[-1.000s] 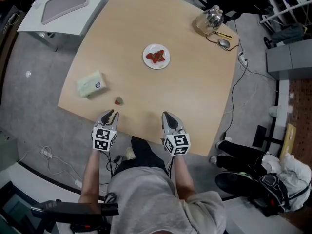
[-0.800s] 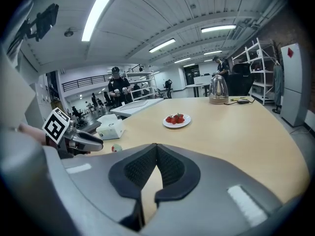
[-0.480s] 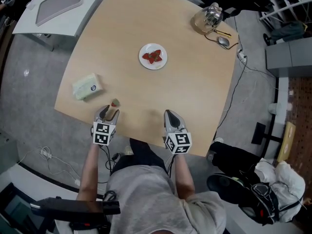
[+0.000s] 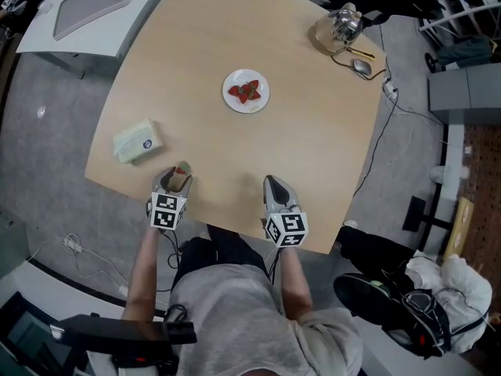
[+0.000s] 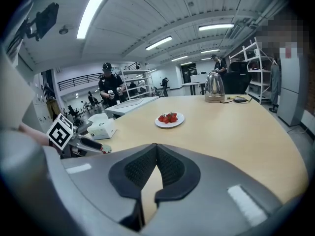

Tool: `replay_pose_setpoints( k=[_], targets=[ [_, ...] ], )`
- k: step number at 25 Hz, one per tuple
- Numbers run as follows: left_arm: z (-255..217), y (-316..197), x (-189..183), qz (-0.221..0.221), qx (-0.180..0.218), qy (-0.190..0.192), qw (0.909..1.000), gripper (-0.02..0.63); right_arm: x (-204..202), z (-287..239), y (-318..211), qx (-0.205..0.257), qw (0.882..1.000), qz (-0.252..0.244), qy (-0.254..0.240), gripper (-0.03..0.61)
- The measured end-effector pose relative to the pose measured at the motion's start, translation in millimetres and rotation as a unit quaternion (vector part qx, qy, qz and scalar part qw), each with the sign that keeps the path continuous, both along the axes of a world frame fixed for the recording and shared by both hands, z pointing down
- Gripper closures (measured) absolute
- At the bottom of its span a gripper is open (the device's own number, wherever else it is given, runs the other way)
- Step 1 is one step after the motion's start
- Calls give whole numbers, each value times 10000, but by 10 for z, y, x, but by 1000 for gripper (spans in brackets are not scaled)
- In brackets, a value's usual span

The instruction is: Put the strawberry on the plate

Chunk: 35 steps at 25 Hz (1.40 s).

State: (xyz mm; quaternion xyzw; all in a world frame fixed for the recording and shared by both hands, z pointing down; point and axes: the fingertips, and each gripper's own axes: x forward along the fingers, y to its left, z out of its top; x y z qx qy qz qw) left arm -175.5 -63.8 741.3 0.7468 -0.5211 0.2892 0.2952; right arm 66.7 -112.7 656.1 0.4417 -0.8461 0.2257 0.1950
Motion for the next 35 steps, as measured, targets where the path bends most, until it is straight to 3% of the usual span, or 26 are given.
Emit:
replay_pose_setpoints(
  k=[24, 35],
  targets=[
    [66, -98, -50, -114, 35, -319, 9994, 448, 40, 20, -122, -11, 10000, 60, -36, 572],
    [-244, -192, 45, -427, 285, 32, 9987, 449, 168, -83, -162, 114, 9998, 139, -100, 572]
  ],
)
